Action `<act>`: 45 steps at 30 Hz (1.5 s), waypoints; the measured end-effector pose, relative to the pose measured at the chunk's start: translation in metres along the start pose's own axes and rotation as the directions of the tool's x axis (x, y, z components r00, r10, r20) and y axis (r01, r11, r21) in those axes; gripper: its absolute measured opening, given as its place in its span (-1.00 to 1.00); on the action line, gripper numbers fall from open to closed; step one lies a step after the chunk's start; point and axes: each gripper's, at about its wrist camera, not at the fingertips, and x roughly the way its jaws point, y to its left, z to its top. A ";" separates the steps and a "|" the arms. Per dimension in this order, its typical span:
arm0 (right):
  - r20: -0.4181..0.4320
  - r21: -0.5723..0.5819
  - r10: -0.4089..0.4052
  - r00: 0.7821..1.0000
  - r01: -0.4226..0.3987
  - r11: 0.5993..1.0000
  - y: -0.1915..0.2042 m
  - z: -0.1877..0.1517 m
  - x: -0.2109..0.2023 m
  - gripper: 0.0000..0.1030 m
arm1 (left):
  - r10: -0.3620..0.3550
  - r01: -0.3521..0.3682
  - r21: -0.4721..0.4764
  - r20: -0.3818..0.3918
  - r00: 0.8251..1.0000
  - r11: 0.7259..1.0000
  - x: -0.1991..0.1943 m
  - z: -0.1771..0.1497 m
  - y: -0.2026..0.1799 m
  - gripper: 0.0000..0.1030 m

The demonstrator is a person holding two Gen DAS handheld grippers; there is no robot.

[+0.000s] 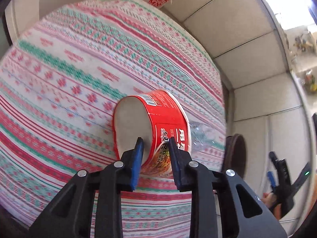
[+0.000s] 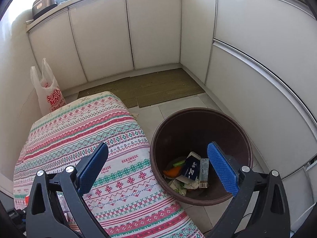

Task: Collect trash
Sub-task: 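Reach the left tool to the red noodle cup and close on it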

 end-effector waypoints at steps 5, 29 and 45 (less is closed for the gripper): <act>-0.008 -0.018 0.000 1.000 0.000 1.000 0.004 0.000 0.001 0.86 | 0.309 -0.337 0.162 0.176 0.935 0.927 -0.019 0.009 -0.012 0.26; -0.032 0.021 0.034 0.999 -0.034 0.999 -0.016 0.003 -0.001 0.86 | 0.526 -0.624 0.307 0.347 0.776 0.719 0.049 -0.049 -0.073 0.86; -0.044 0.016 0.035 0.998 -0.035 0.999 -0.016 0.002 0.001 0.86 | 0.537 -0.604 0.249 0.288 0.793 0.757 0.057 -0.043 -0.072 0.87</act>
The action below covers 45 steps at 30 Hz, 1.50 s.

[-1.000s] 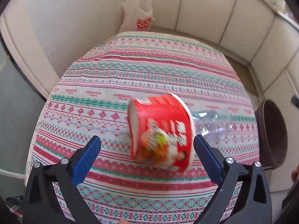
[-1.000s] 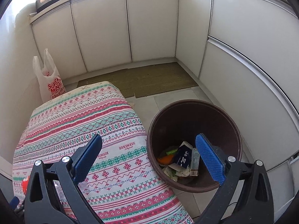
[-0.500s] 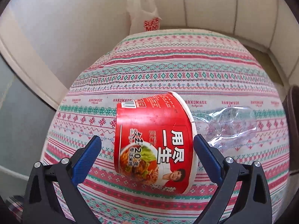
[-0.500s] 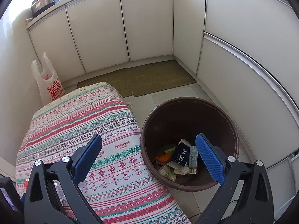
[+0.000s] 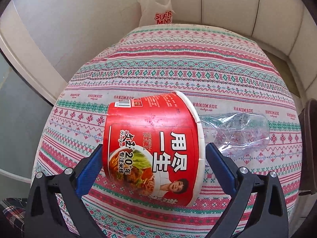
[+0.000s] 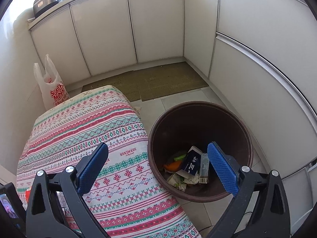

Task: Collect trash
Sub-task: 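Reach the left tool to the red noodle cup and close on it, then grasp the clear plastic bottle with the right tool while left holds the noodle cup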

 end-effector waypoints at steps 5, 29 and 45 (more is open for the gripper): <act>-0.002 -0.022 0.002 1.000 -0.002 1.000 0.005 -0.001 0.001 0.86 | -0.020 0.020 0.032 -0.009 1.000 0.999 0.004 0.004 0.000 0.83; -0.270 -0.176 0.243 0.932 -0.296 0.939 0.091 -0.051 0.018 0.86 | -0.023 -0.285 0.419 0.594 0.804 0.862 -0.170 -0.010 0.046 0.64; -0.303 -0.361 0.282 0.911 -0.383 0.850 0.119 -0.072 -0.023 0.86 | -0.088 -0.038 0.242 0.489 0.868 0.970 -0.119 -0.016 0.131 0.64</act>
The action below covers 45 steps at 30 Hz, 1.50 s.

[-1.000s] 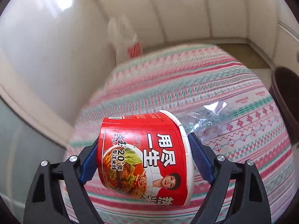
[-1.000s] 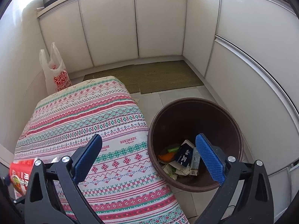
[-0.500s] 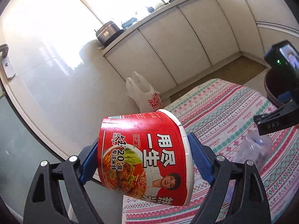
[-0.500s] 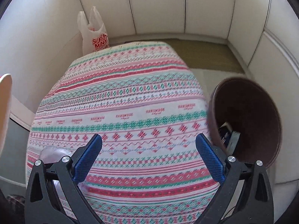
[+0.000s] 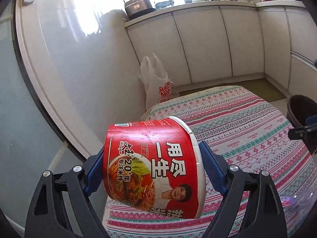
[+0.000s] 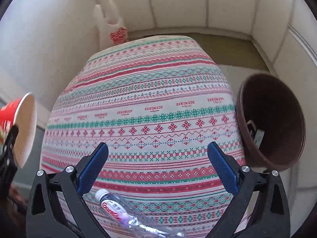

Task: Collect trash
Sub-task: 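Grasp the clear plastic bottle with the right tool while left holds the noodle cup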

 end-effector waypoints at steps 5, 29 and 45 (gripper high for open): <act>-0.153 -0.425 -0.053 0.987 -0.017 0.905 0.041 -0.041 0.012 0.86 | -0.080 0.079 -0.061 -0.012 0.997 0.995 0.017 -0.002 0.021 0.64; -0.496 -0.673 -0.264 0.828 -0.174 0.719 0.096 -0.075 0.112 0.86 | -0.228 0.209 -0.239 -0.053 0.972 0.948 0.051 -0.002 0.068 0.64; -0.598 -0.639 -0.226 0.769 -0.288 0.713 0.101 -0.074 0.136 0.65 | -0.297 0.270 -0.237 -0.084 0.951 0.933 0.069 0.001 0.060 0.64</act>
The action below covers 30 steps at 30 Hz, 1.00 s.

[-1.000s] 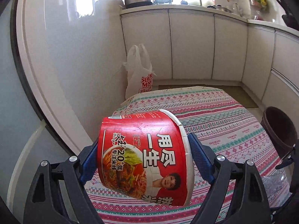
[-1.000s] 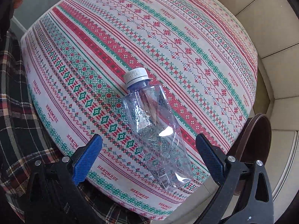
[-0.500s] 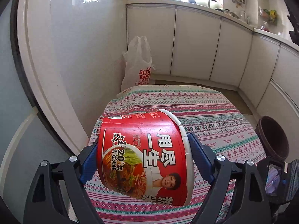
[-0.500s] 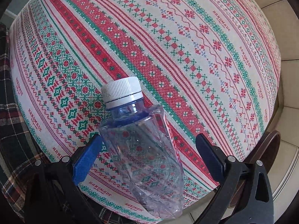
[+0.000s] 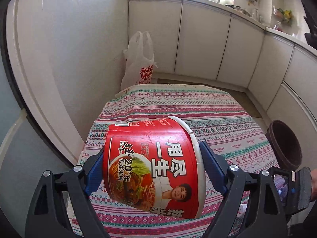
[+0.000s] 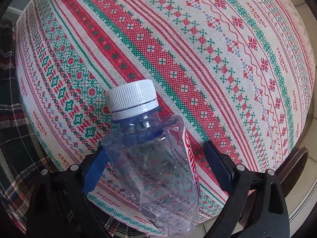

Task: Collect trash
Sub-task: 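Grasp the clear plastic bottle with the right tool while left holds the noodle cup, then carry the bottle over the bin and release it from the right tool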

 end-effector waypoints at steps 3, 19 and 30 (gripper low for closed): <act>0.006 -0.013 0.003 1.000 -0.003 1.000 0.007 0.000 -0.009 0.42 | -0.008 0.008 0.001 -0.006 1.000 1.000 0.002 -0.001 -0.002 0.64; 0.225 0.212 -0.126 0.966 0.078 0.974 -0.001 -0.059 -0.088 0.16 | -0.035 0.036 0.032 -0.029 0.999 0.999 0.015 0.002 -0.009 0.64; 0.476 0.701 -0.534 0.699 0.065 0.710 -0.094 -0.150 -0.204 0.17 | -0.012 0.012 0.073 -0.005 1.000 0.997 0.021 -0.005 -0.025 0.64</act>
